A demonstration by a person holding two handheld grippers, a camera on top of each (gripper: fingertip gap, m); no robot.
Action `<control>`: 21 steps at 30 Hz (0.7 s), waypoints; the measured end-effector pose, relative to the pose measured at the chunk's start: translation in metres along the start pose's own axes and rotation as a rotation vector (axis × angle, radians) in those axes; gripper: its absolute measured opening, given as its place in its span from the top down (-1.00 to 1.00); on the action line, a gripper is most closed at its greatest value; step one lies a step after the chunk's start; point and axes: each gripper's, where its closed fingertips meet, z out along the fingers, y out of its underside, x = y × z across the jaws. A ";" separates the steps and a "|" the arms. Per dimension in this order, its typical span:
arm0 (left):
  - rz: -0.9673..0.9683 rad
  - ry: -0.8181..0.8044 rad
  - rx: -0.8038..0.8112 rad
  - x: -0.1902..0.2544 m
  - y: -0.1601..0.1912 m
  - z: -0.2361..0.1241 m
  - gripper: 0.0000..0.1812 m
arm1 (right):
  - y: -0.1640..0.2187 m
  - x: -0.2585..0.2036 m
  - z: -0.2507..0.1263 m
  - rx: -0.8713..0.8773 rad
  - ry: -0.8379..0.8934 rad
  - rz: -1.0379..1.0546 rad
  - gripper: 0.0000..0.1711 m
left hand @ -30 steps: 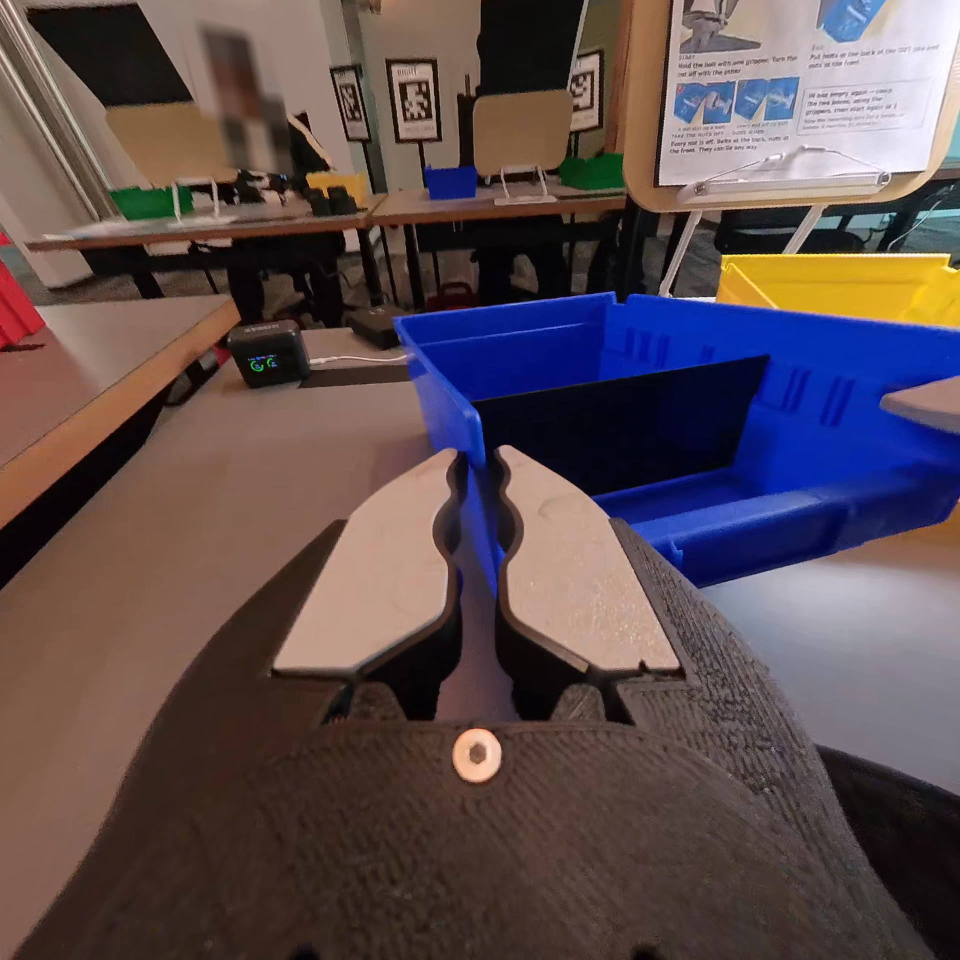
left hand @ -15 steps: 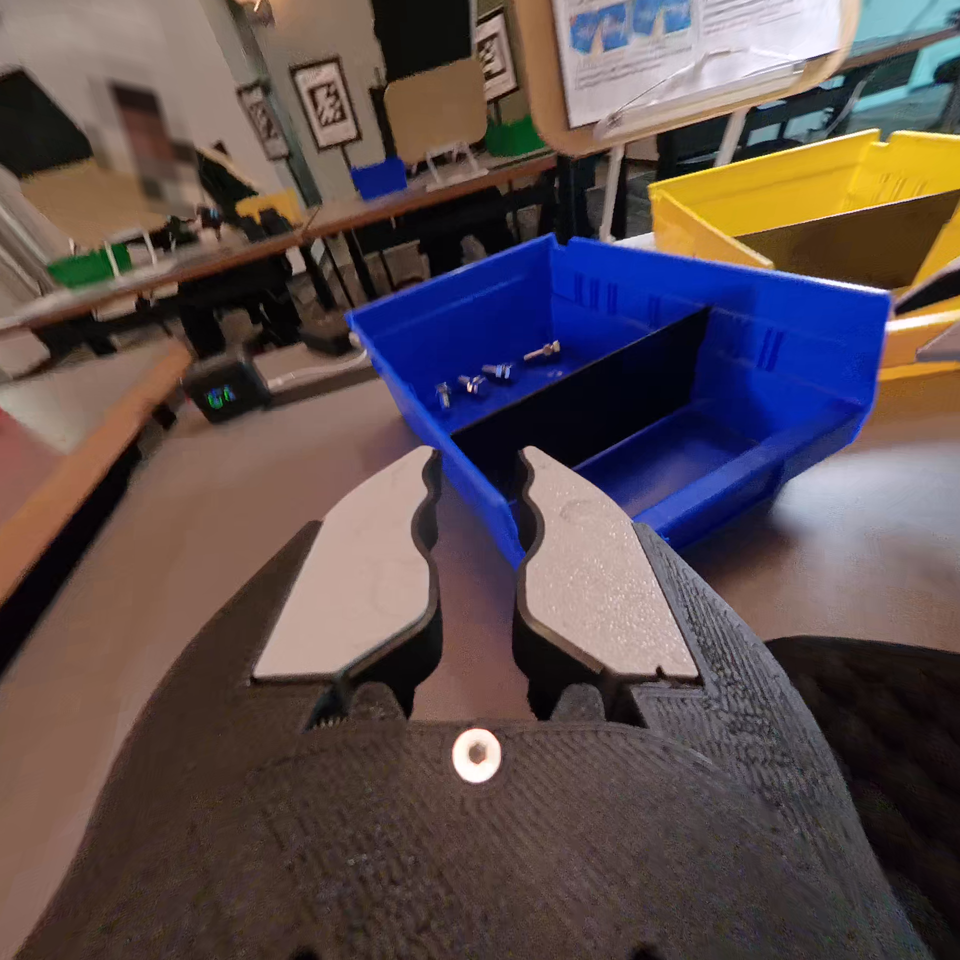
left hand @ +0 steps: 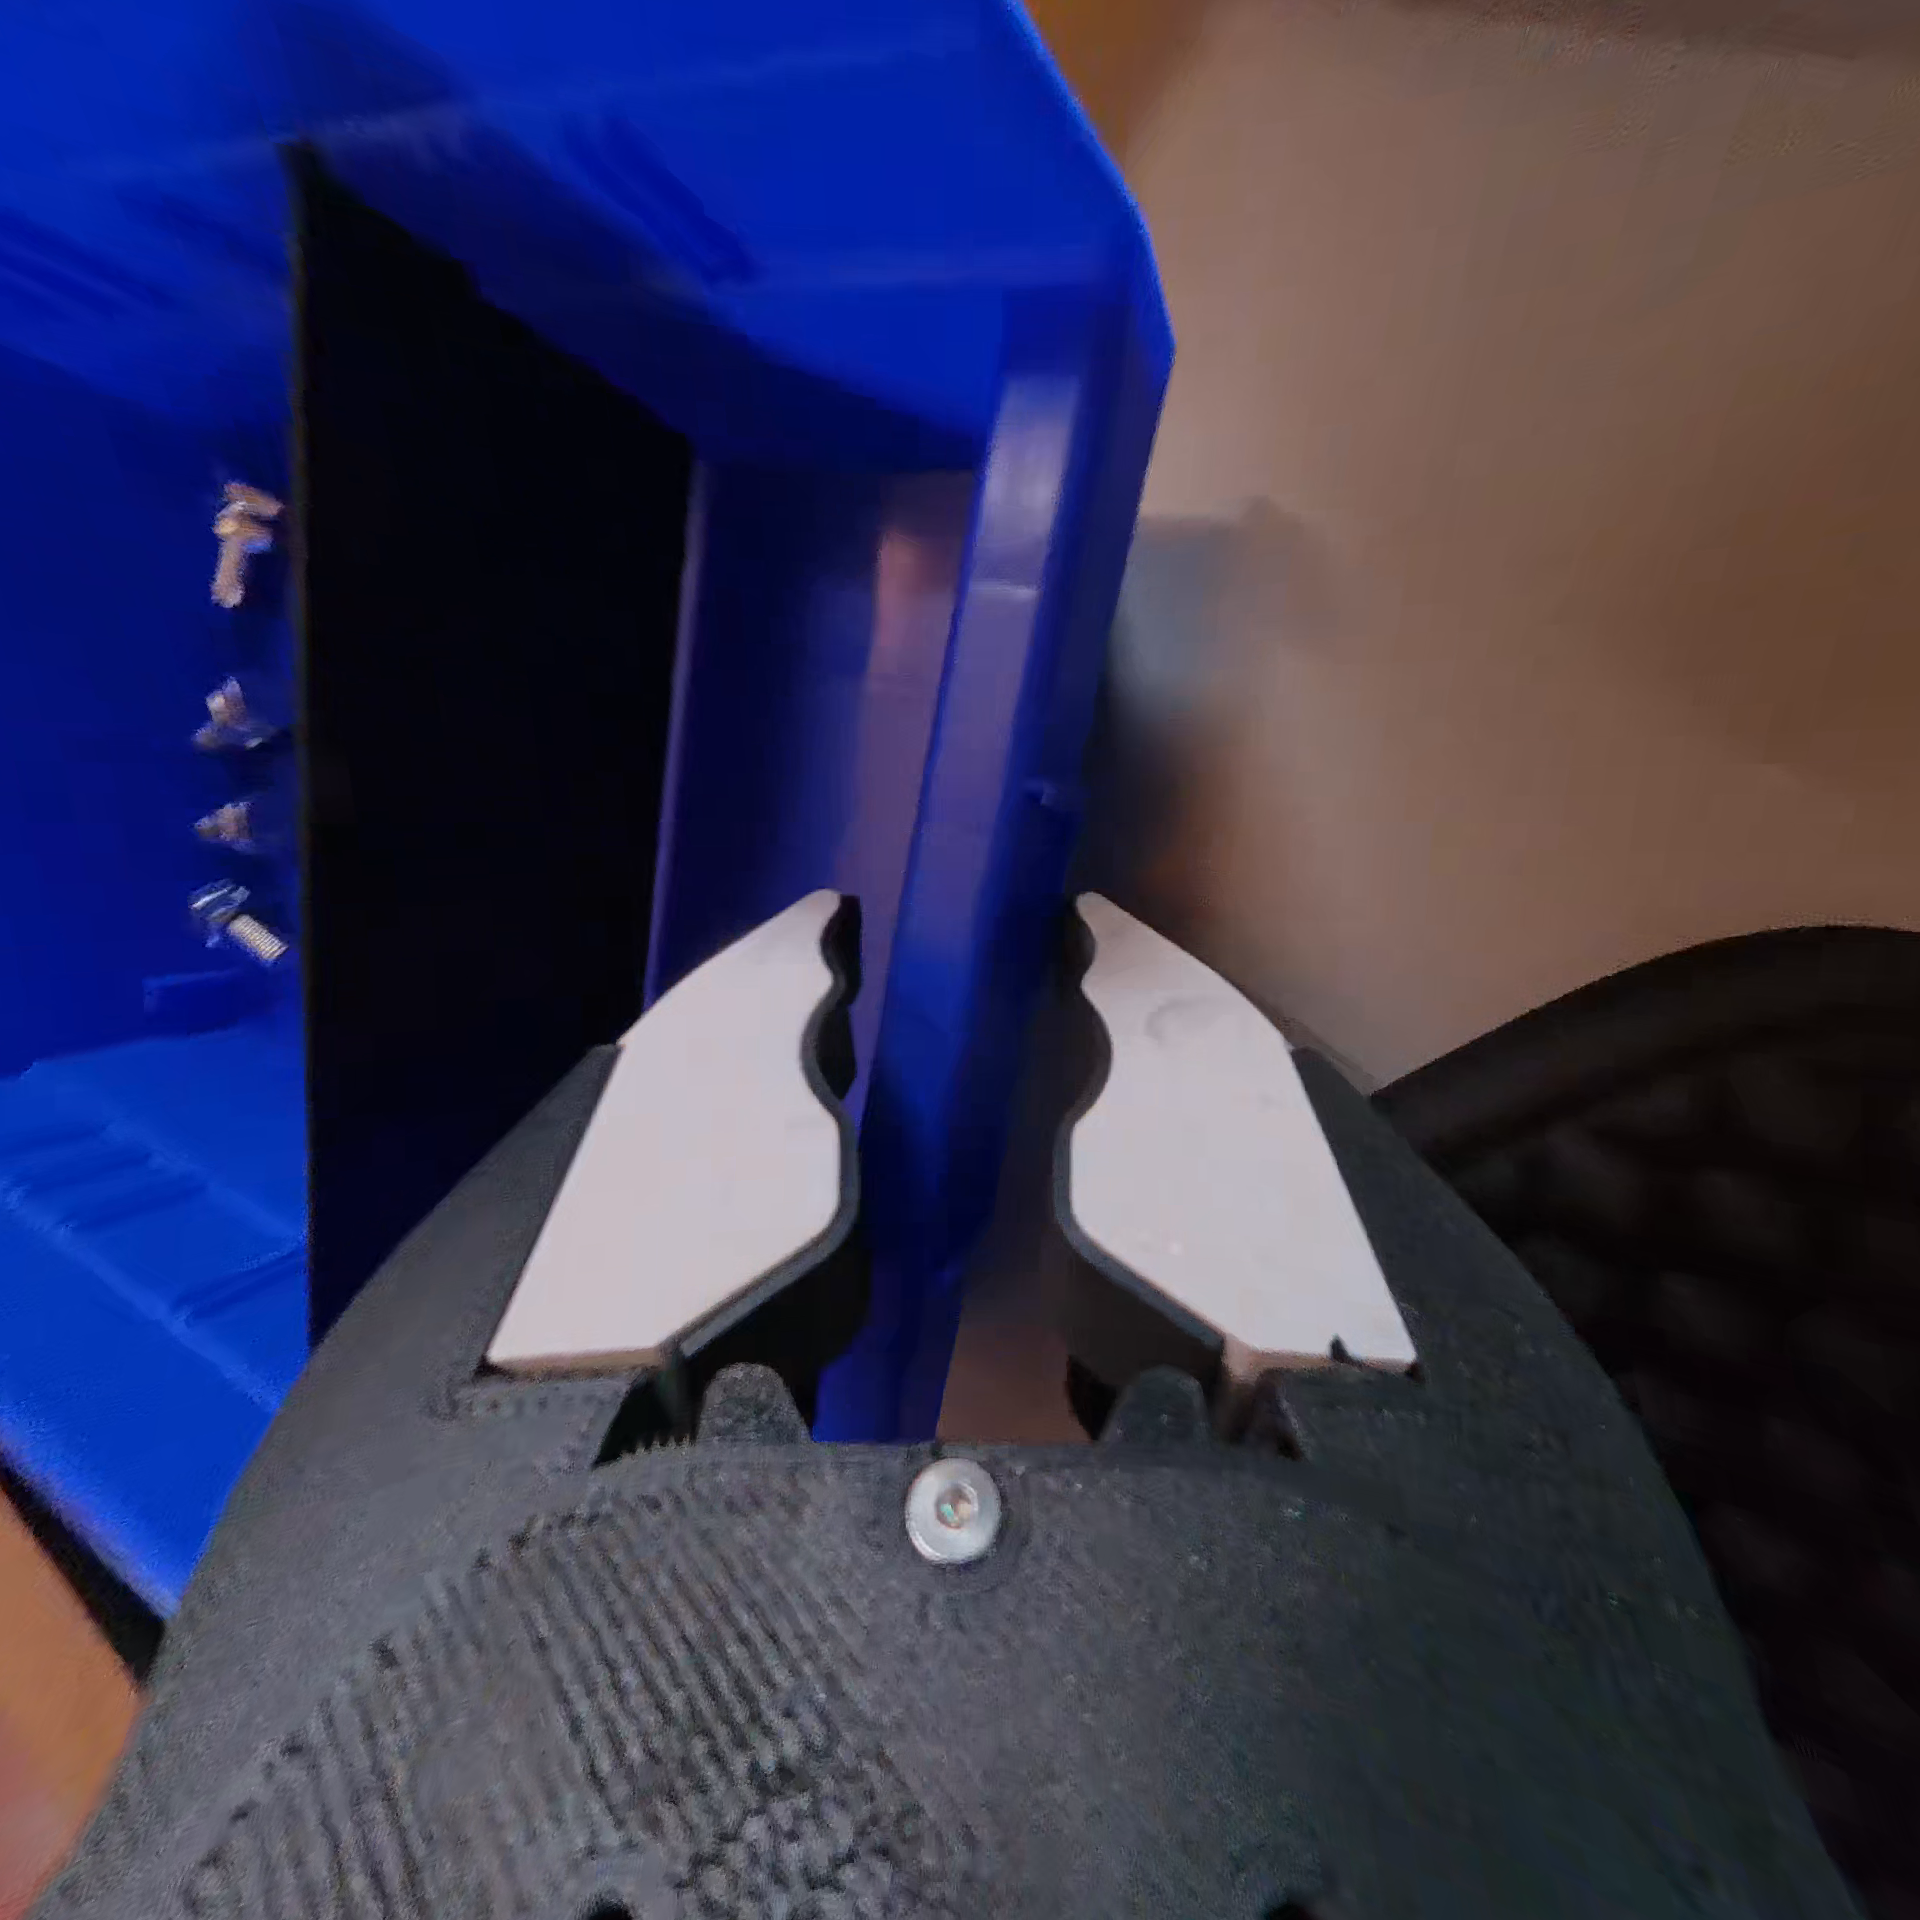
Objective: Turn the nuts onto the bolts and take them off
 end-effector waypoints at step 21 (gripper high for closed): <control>-0.034 -0.056 0.062 -0.018 -0.040 0.028 0.67 | 0.192 0.029 -0.074 -0.048 0.098 0.209 0.63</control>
